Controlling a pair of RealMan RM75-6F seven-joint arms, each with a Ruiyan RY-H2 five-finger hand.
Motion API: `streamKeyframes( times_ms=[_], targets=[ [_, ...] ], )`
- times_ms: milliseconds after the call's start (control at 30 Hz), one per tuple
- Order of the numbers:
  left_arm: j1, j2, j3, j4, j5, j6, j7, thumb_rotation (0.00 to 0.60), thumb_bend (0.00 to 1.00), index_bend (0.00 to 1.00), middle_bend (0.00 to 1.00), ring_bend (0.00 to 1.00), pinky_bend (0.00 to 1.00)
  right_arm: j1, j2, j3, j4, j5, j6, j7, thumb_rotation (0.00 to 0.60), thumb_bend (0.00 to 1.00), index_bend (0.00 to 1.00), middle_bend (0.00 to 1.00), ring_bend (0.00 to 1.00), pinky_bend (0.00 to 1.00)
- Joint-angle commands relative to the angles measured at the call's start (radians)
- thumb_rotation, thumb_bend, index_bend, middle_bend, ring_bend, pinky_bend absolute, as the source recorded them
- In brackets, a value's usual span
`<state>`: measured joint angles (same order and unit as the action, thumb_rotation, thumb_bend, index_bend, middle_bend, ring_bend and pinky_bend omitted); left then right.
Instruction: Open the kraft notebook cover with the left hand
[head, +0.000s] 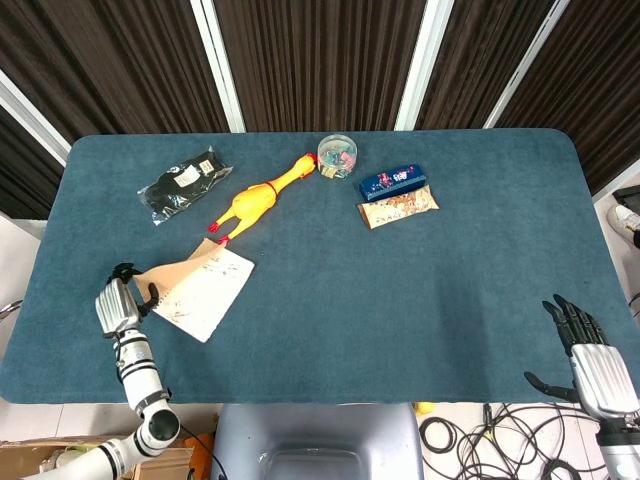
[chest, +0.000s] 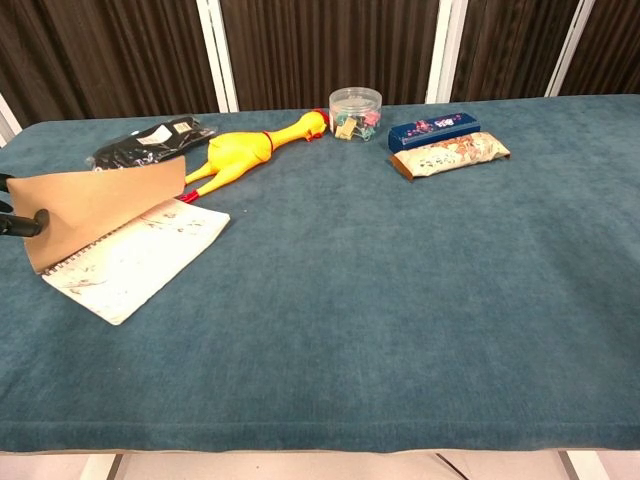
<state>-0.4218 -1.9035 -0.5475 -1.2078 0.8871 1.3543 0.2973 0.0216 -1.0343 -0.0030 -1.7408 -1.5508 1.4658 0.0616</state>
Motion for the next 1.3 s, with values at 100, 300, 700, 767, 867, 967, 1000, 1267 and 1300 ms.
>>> streamKeyframes(
  times_ms=[100, 300, 700, 767, 867, 967, 1000, 1267, 1300],
  targets=[
    [-0.016, 0.001, -0.018, 0.051, -0.031, -0.005, -0.001, 0.6, 0.58, 0.69, 0.26, 0.26, 0.38, 0.001, 0.0, -0.001, 0.0, 0.001, -0.003, -0.002, 0.6, 0.07, 0.0, 0.0, 0.0, 0.1],
    [-0.036, -0.004, -0.025, 0.125, -0.054, -0.003, 0.007, 0.6, 0.58, 0.68, 0.25, 0.26, 0.38, 0.004, -0.001, -0.001, -0.001, 0.003, -0.009, -0.004, 0.6, 0.07, 0.0, 0.0, 0.0, 0.1],
    [-0.048, -0.01, 0.139, 0.315, 0.077, -0.078, -0.03, 0.6, 0.44, 0.0, 0.0, 0.03, 0.36, 0.007, 0.001, -0.001, -0.004, 0.008, -0.015, -0.006, 0.6, 0.07, 0.0, 0.0, 0.0, 0.1],
    [-0.052, -0.015, 0.182, 0.373, 0.121, -0.09, -0.041, 0.6, 0.4, 0.0, 0.0, 0.0, 0.35, 0.007, 0.001, 0.0, -0.004, 0.008, -0.015, -0.005, 0.6, 0.07, 0.0, 0.0, 0.0, 0.1],
    [-0.057, -0.019, 0.227, 0.442, 0.171, -0.118, -0.072, 0.6, 0.38, 0.0, 0.0, 0.0, 0.34, 0.007, 0.001, -0.001, -0.004, 0.007, -0.014, -0.005, 0.6, 0.07, 0.0, 0.0, 0.0, 0.1],
    [-0.062, -0.024, 0.256, 0.505, 0.21, -0.142, -0.113, 0.6, 0.36, 0.0, 0.0, 0.0, 0.34, 0.007, 0.001, -0.001, -0.004, 0.007, -0.014, -0.006, 0.6, 0.07, 0.0, 0.0, 0.0, 0.1],
    [-0.064, -0.028, 0.262, 0.527, 0.222, -0.141, -0.131, 0.6, 0.36, 0.0, 0.0, 0.0, 0.34, 0.007, 0.001, -0.001, -0.004, 0.008, -0.014, -0.006, 0.6, 0.07, 0.0, 0.0, 0.0, 0.1],
    [-0.091, -0.091, 0.294, 0.765, 0.321, -0.08, -0.288, 0.6, 0.36, 0.0, 0.0, 0.0, 0.34, 0.01, 0.0, -0.002, -0.006, 0.011, -0.022, -0.012, 0.6, 0.07, 0.0, 0.0, 0.0, 0.1],
    [-0.093, -0.094, 0.298, 0.783, 0.331, -0.073, -0.304, 0.6, 0.36, 0.0, 0.0, 0.0, 0.34, 0.011, 0.0, -0.001, -0.006, 0.012, -0.022, -0.013, 0.6, 0.07, 0.0, 0.0, 0.0, 0.1]
  ],
)
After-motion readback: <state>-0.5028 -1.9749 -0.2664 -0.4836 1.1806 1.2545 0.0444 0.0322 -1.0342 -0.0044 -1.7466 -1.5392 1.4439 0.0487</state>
